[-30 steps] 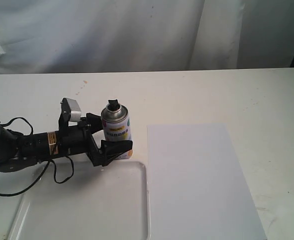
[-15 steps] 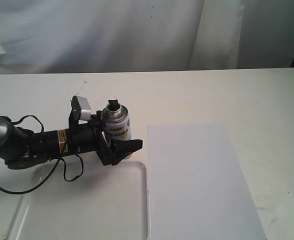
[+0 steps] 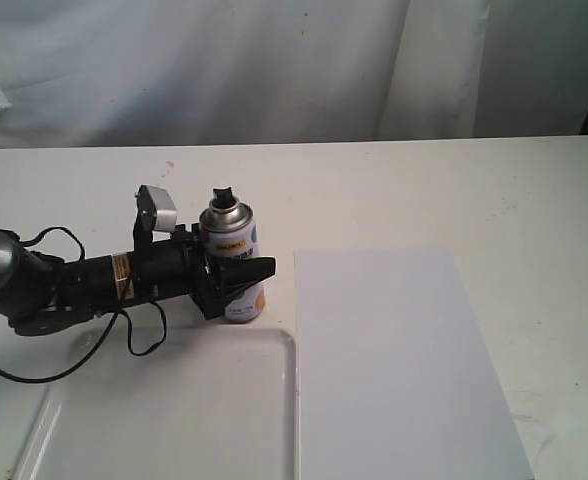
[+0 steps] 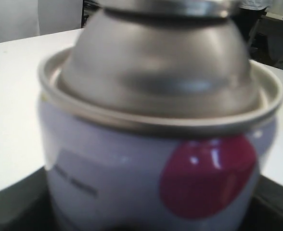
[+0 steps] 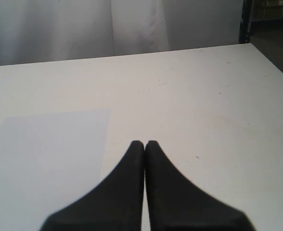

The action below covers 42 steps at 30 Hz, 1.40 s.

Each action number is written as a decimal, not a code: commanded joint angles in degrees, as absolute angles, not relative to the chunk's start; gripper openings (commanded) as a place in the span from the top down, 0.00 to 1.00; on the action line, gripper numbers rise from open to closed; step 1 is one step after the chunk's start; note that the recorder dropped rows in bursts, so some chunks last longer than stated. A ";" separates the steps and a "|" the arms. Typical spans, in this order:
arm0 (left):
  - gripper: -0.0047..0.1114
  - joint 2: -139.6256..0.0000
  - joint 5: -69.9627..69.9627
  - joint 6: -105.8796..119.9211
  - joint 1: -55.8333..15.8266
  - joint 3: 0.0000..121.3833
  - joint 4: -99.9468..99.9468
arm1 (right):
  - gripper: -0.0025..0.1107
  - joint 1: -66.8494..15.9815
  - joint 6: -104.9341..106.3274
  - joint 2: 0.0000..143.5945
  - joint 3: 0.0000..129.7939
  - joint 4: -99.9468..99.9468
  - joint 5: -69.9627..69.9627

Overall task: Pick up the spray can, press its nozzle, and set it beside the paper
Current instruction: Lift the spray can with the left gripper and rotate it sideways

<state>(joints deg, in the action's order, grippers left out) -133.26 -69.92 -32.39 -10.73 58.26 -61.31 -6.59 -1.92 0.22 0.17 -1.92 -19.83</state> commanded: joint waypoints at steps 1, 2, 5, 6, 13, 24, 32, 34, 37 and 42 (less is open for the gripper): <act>0.96 -131.25 -69.96 -33.37 -9.20 58.36 -60.49 | 0.98 -6.24 -2.16 0.00 0.00 -1.44 -19.75; 0.96 -129.95 -69.96 -33.37 -8.57 58.36 -60.62 | 0.98 -6.24 -2.16 0.00 0.00 -1.44 -19.75; 0.96 -125.98 -69.96 -33.37 -7.81 58.36 -62.92 | 0.98 -6.24 -2.16 0.00 0.00 -1.44 -19.75; 0.96 -123.57 -69.96 -33.49 -7.81 58.36 -64.86 | 0.98 -6.24 -2.16 0.00 0.00 -1.44 -19.75; 0.96 -111.47 -56.86 -51.52 -8.09 58.36 -73.86 | 0.98 -6.24 -2.16 0.00 0.00 -1.44 -19.75; 0.96 -99.21 -24.70 -71.92 -22.84 58.36 -92.27 | 0.98 -6.24 -2.16 0.00 0.00 -1.44 -19.75; 0.96 -98.72 -10.25 -81.19 -33.75 58.36 -99.95 | 0.98 -6.24 -2.16 0.00 0.00 -1.44 -19.75; 0.96 -98.72 -7.36 -81.19 -35.59 58.36 -99.95 | 0.98 -6.24 -2.16 0.00 0.00 -1.44 -19.75; 0.96 -98.72 -4.03 -81.46 -37.69 58.36 -99.95 | 0.98 -6.24 -2.16 0.00 0.00 -1.44 -19.75; 0.96 -98.72 -2.53 -83.71 -38.89 58.26 -99.95 | 0.98 -6.24 -2.16 0.00 0.00 -1.44 -19.75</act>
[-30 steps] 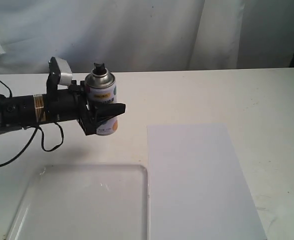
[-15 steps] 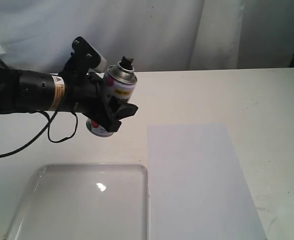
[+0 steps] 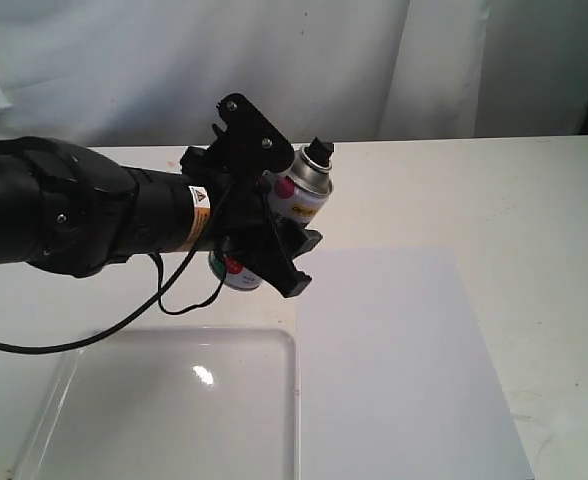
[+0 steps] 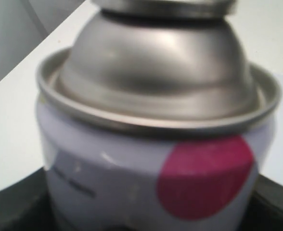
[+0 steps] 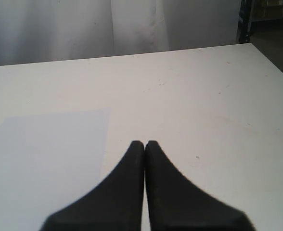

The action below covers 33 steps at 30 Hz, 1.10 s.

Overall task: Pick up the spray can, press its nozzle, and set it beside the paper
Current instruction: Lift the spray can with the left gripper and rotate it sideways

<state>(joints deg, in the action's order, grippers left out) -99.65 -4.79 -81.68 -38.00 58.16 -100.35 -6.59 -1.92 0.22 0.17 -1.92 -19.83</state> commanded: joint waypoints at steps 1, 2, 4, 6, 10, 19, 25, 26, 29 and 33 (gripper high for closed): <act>0.96 -98.72 -2.67 -83.95 -38.89 58.26 -99.95 | 0.98 -6.24 -2.16 0.00 0.00 -1.44 -19.75; 0.96 -98.72 -2.67 -83.95 -38.89 58.14 -99.95 | 0.98 -6.24 -2.16 0.00 0.00 -1.44 -19.75; 0.96 -98.94 -2.67 -83.95 -38.89 58.15 -99.95 | 0.98 -6.24 -2.16 0.00 0.00 -1.44 -19.75; 0.96 -99.04 -3.15 -83.83 -38.89 58.15 -99.95 | 0.98 -6.24 -2.16 0.00 0.00 -1.44 -19.75; 0.96 -99.63 -7.92 -82.96 -38.89 58.15 -99.95 | 0.98 -6.24 -2.16 0.00 0.00 -1.44 -19.75; 0.96 -99.63 -14.99 -79.88 -38.89 58.15 -99.95 | 0.98 -6.24 -2.15 0.00 0.00 -2.35 -16.51; 0.96 -99.63 -2.33 -87.30 -38.89 58.15 -99.95 | 0.98 -6.24 -2.95 0.00 0.00 -6.73 -1.95; 0.96 -99.76 -0.63 -87.04 -38.89 58.15 -99.95 | 0.98 -6.24 -2.95 0.00 0.00 -7.03 0.41; 0.96 -100.67 3.90 -85.94 -38.89 58.15 -99.95 | 0.98 -6.24 -2.95 0.00 0.00 -7.03 5.05; 0.96 -101.65 9.71 -77.83 -38.89 58.15 -99.95 | 0.98 -6.24 -2.95 0.00 0.00 -7.03 5.77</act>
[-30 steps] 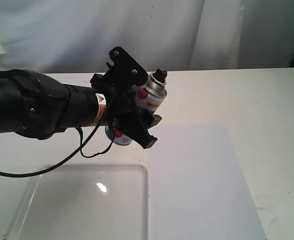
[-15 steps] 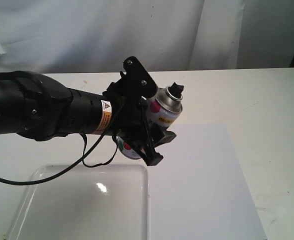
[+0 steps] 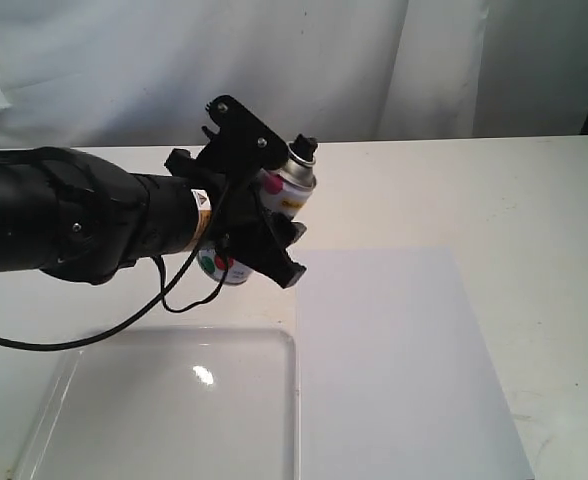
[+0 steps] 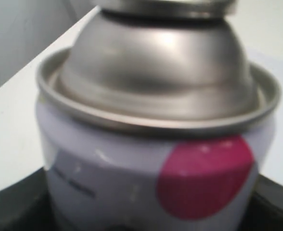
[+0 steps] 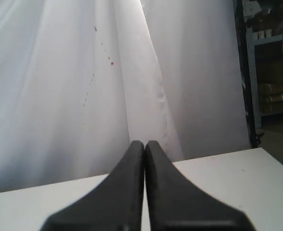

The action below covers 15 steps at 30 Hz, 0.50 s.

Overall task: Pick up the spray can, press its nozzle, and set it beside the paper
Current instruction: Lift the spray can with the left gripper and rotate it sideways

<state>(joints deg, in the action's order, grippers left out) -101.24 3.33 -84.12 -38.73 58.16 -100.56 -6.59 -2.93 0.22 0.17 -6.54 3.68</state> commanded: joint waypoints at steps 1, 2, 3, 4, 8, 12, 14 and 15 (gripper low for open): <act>0.96 -101.93 11.47 -74.75 -38.89 58.15 -99.95 | 0.98 -6.24 -2.95 0.00 0.00 -7.03 5.77; 0.96 -102.06 12.97 -70.40 -38.89 58.15 -99.95 | 0.98 -6.24 -2.95 0.00 0.00 -7.03 5.77; 0.96 -102.19 13.66 -66.47 -38.89 58.15 -99.95 | 0.98 -6.24 -2.95 0.00 0.00 -7.03 5.77; 0.96 -102.32 13.76 -61.40 -38.89 58.15 -99.95 | 0.98 -6.24 -2.95 0.00 0.00 -7.03 5.89; 0.96 -102.32 13.63 -50.34 -38.89 58.15 -99.95 | 0.98 -6.24 -2.95 0.00 0.00 -7.03 6.31; 0.96 -102.32 17.45 -48.67 -38.89 58.15 -94.24 | 0.98 -6.24 -2.95 0.00 0.00 -7.03 8.60; 0.96 -102.32 18.98 -43.14 -38.89 58.15 -90.24 | 0.98 -6.24 -2.95 0.00 0.00 -7.14 9.05; 0.96 -102.32 19.26 -39.81 -38.89 58.15 -88.26 | 0.98 -6.24 -3.17 0.00 0.00 -7.11 8.92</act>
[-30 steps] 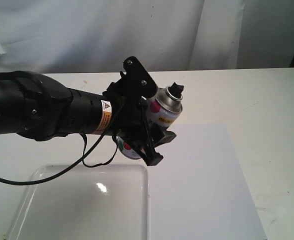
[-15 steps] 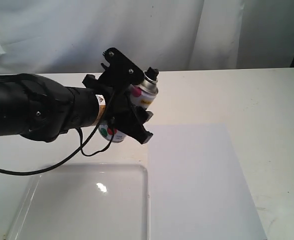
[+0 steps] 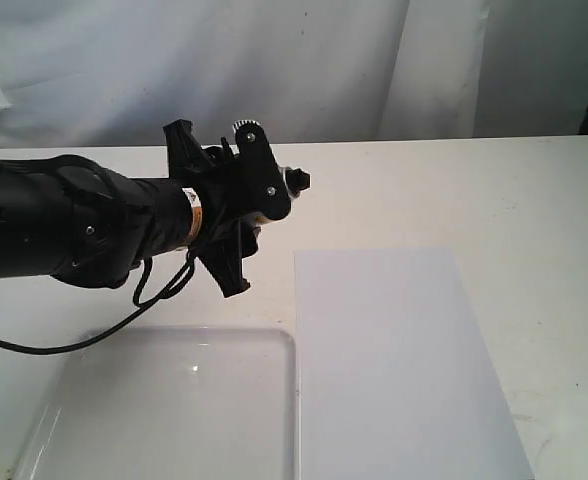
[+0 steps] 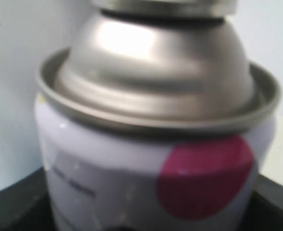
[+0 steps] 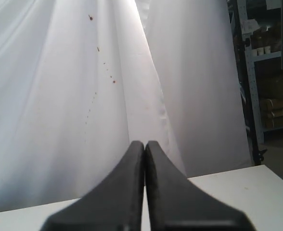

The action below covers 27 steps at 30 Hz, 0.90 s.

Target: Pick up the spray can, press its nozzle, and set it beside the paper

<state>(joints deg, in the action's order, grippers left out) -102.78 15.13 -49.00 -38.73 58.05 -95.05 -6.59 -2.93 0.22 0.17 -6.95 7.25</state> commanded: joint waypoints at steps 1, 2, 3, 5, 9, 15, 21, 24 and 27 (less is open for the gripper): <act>0.96 -102.32 19.39 -37.84 -38.89 58.15 -86.74 | 0.98 -6.38 -4.03 0.00 0.00 -7.11 8.53; 0.96 -102.32 19.39 -36.12 -38.89 58.27 -84.68 | 0.98 -6.38 -5.26 0.00 0.00 -7.11 7.93; 0.96 -102.32 19.39 -34.75 -39.02 58.27 -83.19 | 0.98 -6.38 -6.51 0.00 0.00 -7.11 6.81; 0.96 -102.32 20.25 -33.89 -39.82 58.27 -82.49 | 0.98 -6.38 -7.41 0.00 0.00 -7.11 4.13; 0.96 -102.32 21.41 -32.46 -43.17 58.27 -82.36 | 0.98 -6.38 -9.06 1.61 2.31 -7.11 -0.96; 0.96 -106.10 31.01 -32.41 -48.80 59.76 -80.78 | 0.98 -6.38 -12.26 8.73 11.02 -10.90 -11.10; 0.96 -109.59 34.01 -32.41 -51.60 62.47 -80.21 | 0.98 -6.38 -4.12 20.54 19.35 -20.01 -21.43; 0.96 -110.10 34.83 -32.53 -51.96 63.66 -78.42 | 0.98 -6.38 3.11 28.63 22.35 -26.12 -25.82; 0.96 -110.20 35.07 -32.53 -51.96 64.30 -77.74 | 0.98 -6.38 12.71 36.78 25.32 -33.32 -29.65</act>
<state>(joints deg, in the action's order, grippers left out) -110.65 32.65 -32.33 -51.63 63.09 -77.90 -6.59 3.85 30.35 22.69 -27.59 -26.05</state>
